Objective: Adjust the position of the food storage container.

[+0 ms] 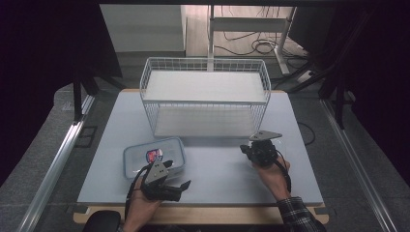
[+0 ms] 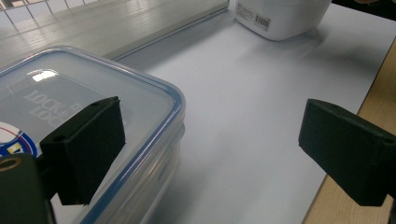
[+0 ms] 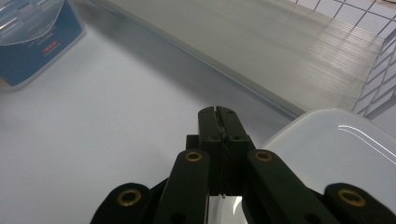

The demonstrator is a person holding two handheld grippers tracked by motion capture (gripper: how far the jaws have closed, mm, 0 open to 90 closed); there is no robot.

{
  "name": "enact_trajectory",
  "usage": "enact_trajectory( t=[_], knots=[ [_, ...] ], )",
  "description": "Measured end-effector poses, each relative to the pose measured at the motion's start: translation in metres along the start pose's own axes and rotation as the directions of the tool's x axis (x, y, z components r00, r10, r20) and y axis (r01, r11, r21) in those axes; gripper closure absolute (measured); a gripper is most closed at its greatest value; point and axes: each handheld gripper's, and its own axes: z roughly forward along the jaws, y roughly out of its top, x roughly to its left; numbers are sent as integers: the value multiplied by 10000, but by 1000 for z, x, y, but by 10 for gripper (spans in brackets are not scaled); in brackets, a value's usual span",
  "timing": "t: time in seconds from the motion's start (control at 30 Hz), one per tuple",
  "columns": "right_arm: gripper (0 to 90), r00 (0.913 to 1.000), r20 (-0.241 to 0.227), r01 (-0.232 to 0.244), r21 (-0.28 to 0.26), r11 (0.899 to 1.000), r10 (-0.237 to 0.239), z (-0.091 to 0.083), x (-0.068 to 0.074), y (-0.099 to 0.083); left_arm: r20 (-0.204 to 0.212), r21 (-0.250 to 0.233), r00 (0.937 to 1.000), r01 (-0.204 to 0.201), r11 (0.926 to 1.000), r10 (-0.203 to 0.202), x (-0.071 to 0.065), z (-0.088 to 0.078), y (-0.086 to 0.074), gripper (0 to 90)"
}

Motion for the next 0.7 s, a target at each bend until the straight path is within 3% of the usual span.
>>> enact_trajectory(
  t=[0.37, 0.7],
  knots=[
    [891, 9999, 128, -33, 227, 9997, 30, 3, 0, -4, -143, 38, 9998, -97, 9999, 98, 1, -1, -1, 71],
    [891, 9977, 551, -421, 285, 9987, 405, -13, -17, -15, -324, -88, 9995, -24, 10000, 21, 3, -4, -1, 71]
  ],
)
